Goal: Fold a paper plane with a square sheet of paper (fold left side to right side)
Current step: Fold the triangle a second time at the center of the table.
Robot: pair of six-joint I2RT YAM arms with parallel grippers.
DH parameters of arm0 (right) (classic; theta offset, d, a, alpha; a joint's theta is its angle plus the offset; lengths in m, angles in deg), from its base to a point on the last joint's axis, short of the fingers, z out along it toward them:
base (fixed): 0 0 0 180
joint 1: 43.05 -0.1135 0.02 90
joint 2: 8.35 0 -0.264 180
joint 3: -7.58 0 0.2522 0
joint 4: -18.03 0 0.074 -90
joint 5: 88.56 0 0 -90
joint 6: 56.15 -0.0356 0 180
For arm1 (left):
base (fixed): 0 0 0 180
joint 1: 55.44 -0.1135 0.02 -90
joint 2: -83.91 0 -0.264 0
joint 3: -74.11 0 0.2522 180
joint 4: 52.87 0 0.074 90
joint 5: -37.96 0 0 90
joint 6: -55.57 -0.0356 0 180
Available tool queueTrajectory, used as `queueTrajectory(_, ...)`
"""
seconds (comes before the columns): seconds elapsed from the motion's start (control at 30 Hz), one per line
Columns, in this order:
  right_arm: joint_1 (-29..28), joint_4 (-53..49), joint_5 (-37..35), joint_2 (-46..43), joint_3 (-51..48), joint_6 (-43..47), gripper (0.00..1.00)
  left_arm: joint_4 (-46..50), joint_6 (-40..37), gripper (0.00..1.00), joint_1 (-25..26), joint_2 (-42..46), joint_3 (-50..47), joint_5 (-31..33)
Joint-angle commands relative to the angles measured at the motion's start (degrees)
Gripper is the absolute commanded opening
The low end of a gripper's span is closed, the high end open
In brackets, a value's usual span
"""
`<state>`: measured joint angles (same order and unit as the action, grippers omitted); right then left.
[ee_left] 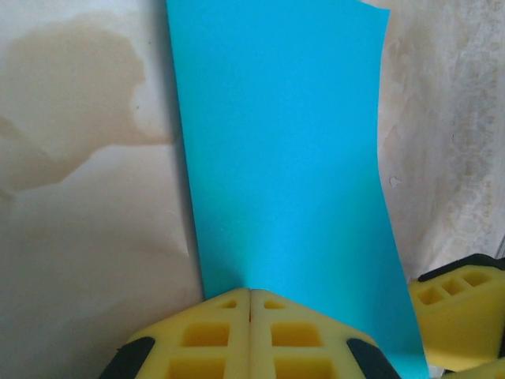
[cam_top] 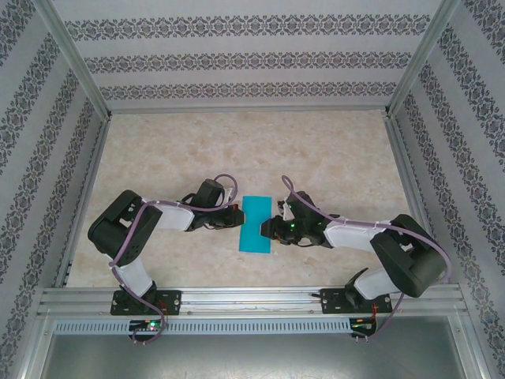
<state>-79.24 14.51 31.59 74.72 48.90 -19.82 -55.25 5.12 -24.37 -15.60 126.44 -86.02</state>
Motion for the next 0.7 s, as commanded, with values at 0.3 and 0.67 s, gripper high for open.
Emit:
queueTrajectory(0.3,5.6,1.9,5.47,7.5,6.89,4.91,0.34,5.44,0.4,0.01,2.0,0.88,-1.06,0.74)
queueTrajectory(0.67,8.77,1.65,8.67,11.06,8.75,6.56,0.23,10.29,-2.5,0.04,1.89,3.21,3.38,1.95)
